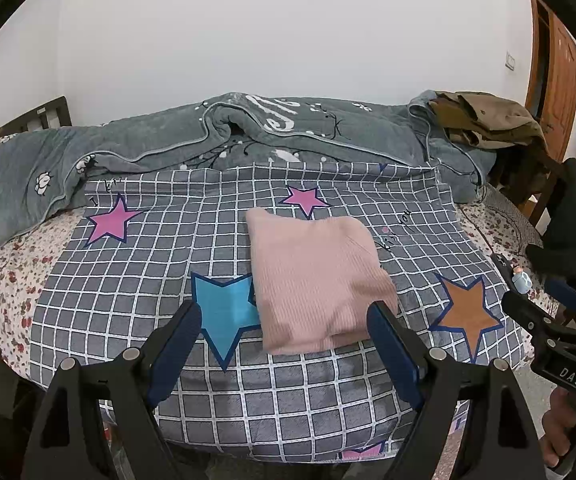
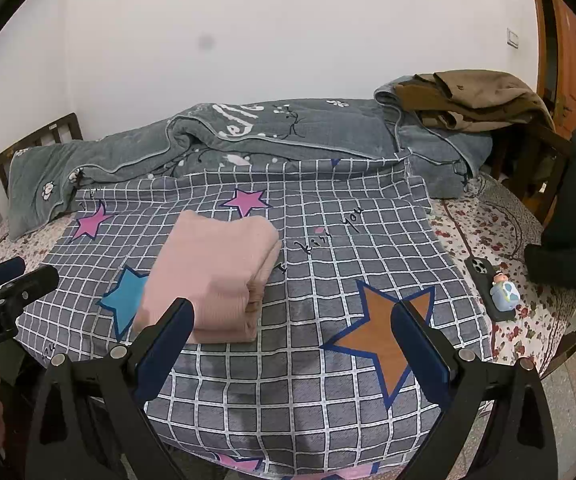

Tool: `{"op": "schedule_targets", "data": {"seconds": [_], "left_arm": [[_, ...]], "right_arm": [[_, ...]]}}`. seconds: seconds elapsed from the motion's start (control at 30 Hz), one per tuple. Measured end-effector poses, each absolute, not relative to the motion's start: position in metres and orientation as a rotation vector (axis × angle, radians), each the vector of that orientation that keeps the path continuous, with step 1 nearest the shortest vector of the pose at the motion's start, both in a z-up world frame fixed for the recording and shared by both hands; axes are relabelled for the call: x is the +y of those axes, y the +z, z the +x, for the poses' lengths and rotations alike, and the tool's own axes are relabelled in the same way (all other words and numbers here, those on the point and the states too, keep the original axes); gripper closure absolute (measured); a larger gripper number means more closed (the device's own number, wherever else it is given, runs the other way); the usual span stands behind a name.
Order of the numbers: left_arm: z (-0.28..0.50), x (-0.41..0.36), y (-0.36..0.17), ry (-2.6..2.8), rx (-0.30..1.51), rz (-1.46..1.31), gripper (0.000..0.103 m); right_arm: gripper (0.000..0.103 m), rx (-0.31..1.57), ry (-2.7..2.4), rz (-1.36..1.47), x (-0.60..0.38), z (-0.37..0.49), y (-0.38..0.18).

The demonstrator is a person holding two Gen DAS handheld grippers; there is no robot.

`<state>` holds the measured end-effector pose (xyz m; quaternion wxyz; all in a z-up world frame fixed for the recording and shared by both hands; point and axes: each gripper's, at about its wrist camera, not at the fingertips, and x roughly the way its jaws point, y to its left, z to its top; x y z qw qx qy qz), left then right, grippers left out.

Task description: Fold small clothes

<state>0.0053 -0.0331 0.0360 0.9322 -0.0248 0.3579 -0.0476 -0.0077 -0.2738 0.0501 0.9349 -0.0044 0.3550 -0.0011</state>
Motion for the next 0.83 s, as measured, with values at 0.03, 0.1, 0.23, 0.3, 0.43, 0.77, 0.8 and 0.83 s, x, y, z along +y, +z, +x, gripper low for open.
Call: {"op": "schedule_targets", "data": {"seconds": [0.03, 0.1, 0.23, 0.3, 0.43, 0.77, 0.8, 0.83], "left_arm": [[0.0052, -0.033, 0.036, -0.098, 0.732, -0.051, 0.019], [0.0049, -0.0332, 0.0367, -0.097, 0.733, -0.051, 0.019], [0.0048, -0.0332, 0.0368, -0.097, 0.731, -0.052, 0.019], [0.0046, -0.0331, 0.037, -0.098, 0.73, -0.052, 0.019], [0.0047, -0.0327, 0.0375, -0.098, 0.73, -0.052, 0.019], [0.0045, -0.0331, 0.0379, -0.097, 0.729, -0.053, 0.019], [0.005, -0.0328, 0.0383, -0.098, 0.73, -0.053, 0.019], [0.0053, -0.0327, 0.0387, -0.099, 0.729, -0.053, 0.019]], "right_arm": [[0.006, 0.725, -0.001, -0.01, -0.2733, -0.0078, 0.0505], [0.006, 0.722, 0.0, -0.01, -0.2728, -0.0084, 0.0511], [0.006, 0.723, 0.0, -0.009, -0.2726, -0.0087, 0.0509], [0.006, 0.724, -0.002, -0.007, -0.2725, -0.0092, 0.0517], [0.005, 0.723, -0.002, -0.007, -0.2731, -0.0093, 0.052], [0.006, 0.723, -0.001, -0.007, -0.2728, -0.0098, 0.0526], [0.006, 0.723, -0.003, -0.006, -0.2727, -0.01, 0.0522], [0.006, 0.723, -0.002, -0.006, -0.2727, -0.01, 0.0522]]}}
